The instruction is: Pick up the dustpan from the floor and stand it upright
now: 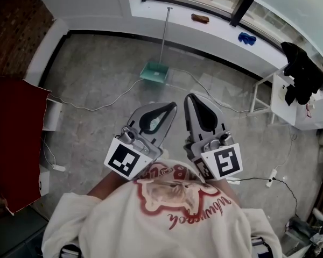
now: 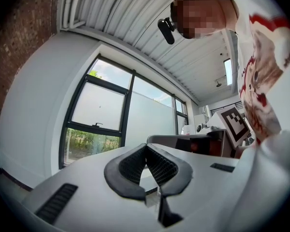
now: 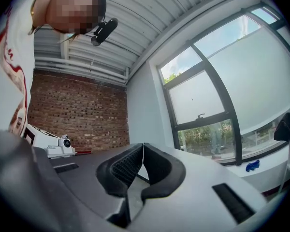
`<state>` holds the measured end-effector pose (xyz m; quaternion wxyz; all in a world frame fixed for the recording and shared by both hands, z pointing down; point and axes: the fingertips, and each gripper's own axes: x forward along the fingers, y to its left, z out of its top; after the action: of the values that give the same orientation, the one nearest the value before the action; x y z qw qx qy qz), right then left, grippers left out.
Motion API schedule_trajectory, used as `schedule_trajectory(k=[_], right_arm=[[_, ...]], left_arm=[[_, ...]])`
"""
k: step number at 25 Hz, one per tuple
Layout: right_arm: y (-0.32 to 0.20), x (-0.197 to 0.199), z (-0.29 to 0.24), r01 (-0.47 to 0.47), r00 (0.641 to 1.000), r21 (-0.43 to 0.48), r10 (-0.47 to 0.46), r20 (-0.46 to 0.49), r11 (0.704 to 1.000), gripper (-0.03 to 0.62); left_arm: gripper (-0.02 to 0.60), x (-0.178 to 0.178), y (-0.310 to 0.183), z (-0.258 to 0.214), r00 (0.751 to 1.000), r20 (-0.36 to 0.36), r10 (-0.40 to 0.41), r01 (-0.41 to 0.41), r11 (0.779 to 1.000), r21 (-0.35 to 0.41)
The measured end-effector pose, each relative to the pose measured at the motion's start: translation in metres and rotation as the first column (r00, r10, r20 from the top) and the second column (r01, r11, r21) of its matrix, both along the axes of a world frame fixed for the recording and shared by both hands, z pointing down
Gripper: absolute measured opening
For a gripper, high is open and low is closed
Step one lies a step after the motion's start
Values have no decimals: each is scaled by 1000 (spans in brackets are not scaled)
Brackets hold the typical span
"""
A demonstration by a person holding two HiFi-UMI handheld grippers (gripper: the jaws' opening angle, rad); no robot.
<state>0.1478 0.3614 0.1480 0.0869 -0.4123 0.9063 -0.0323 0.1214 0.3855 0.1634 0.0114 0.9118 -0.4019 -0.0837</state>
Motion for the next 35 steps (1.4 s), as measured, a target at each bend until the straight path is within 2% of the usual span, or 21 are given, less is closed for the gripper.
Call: schedule_trajectory(k=[5,9,14,21,28,35], right_arm=[[-34,-7,-7,5,1000,27,-5,-17,1000,25],[-83,-15,-8,-7,1000,49,8,-10,999,25],[-168,-45,-10,-9,1000,64,11,-22,998,25],[-313,-80,-34,-57,997,114,62,-40,992,25],[-432,-114,-36,-77,997,82,78,-15,994,25],[-505,-128,-26,-99,995,34,100,-18,994,25]], left_arm=[[18,-4,-41,-3,1000,-23,1,-1,1000,16],[18,-16,-90,-3,1000,-16,4,-4,999,41],[18,-52,-179,1,1000,-19,-1,2,999,43],[18,-91,-325,-10,998,-13,53,-53,998,42],[18,-119,-445,-24,996,-9,85,-84,995,50],[18,-139,-514,-15,995,-14,98,-98,995,5]])
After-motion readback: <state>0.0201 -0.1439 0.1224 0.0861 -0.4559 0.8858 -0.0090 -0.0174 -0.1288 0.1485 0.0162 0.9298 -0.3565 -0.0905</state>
